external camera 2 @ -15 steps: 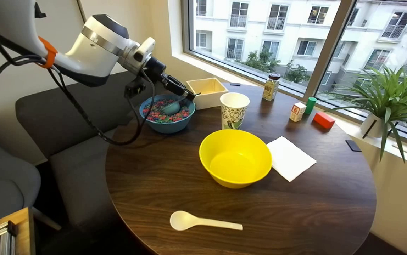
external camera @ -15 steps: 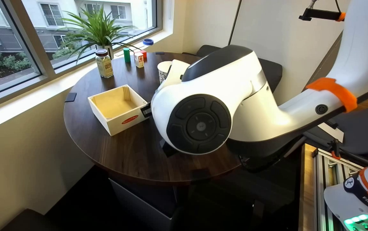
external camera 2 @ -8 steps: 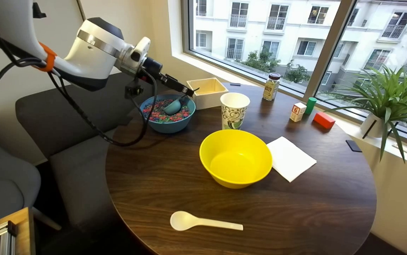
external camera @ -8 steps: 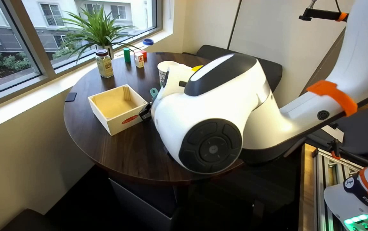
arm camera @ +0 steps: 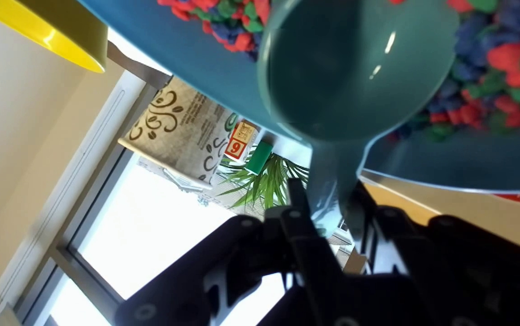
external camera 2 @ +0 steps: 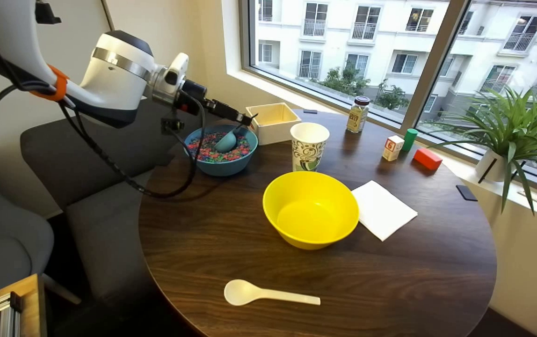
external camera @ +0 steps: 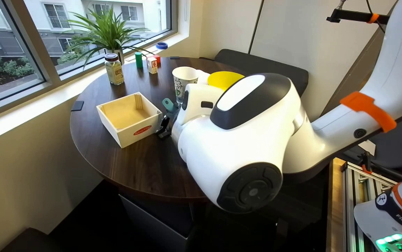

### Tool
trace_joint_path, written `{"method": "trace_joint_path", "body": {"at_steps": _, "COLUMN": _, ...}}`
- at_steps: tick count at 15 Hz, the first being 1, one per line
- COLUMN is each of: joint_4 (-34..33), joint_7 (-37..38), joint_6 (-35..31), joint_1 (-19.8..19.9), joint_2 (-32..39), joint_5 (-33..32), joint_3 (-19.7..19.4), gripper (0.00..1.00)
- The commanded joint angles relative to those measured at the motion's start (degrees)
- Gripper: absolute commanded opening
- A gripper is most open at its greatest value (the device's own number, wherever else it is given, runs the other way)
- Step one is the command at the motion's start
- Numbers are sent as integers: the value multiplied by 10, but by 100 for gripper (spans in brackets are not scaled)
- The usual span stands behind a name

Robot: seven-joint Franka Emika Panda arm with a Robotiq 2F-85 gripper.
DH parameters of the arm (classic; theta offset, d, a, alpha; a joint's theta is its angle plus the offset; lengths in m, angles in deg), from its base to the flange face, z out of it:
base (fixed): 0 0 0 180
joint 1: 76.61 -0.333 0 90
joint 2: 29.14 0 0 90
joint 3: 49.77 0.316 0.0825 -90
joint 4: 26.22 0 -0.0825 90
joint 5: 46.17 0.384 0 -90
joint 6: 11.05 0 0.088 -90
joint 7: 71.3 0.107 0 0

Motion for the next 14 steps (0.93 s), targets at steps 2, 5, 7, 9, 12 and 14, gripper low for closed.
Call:
{"method": "trace_joint_path", "body": {"at_steps": 2, "joint_4": 12, "joint_7": 11, "joint_6": -6, "joint_1": 5, "joint_2": 7, "joint_5": 14, "joint_3": 6, "gripper": 6}}
{"method": "trace_joint_path", "body": {"at_steps": 5, "joint_4": 2, "joint_7": 15, "joint_6": -42, "joint_1": 20, "joint_2": 17, "joint_5": 37, "joint_3": 6, "gripper": 6}}
{"method": "trace_joint_path", "body": {"at_steps": 7, "joint_4": -4, "joint_7": 14, "joint_6": -57, "joint_1": 29, "joint_2": 24, "joint_5": 52, "joint_3": 1, "gripper": 6}}
{"method": "trace_joint_path", "body": {"at_steps": 9, "joint_4": -3, "joint_7": 7, "joint_6": -75, "joint_1": 35, "joint_2": 27, "joint_5": 53, "joint_3": -2, "gripper": 6}}
{"method": "trace_joint_path", "body": {"at_steps": 12, "joint_4": -3, "joint_7": -2, "joint_6": -107, "joint_1": 42, "joint_2": 17, "joint_5": 54, "joint_3": -2, "gripper": 6}}
{"method": "trace_joint_path", "body": {"at_steps": 14, "joint_4": -9, "joint_7": -11, "joint_6": -68, "joint_1": 31, "joint_2": -2, "joint_5": 40, "joint_3": -5, "gripper": 26}}
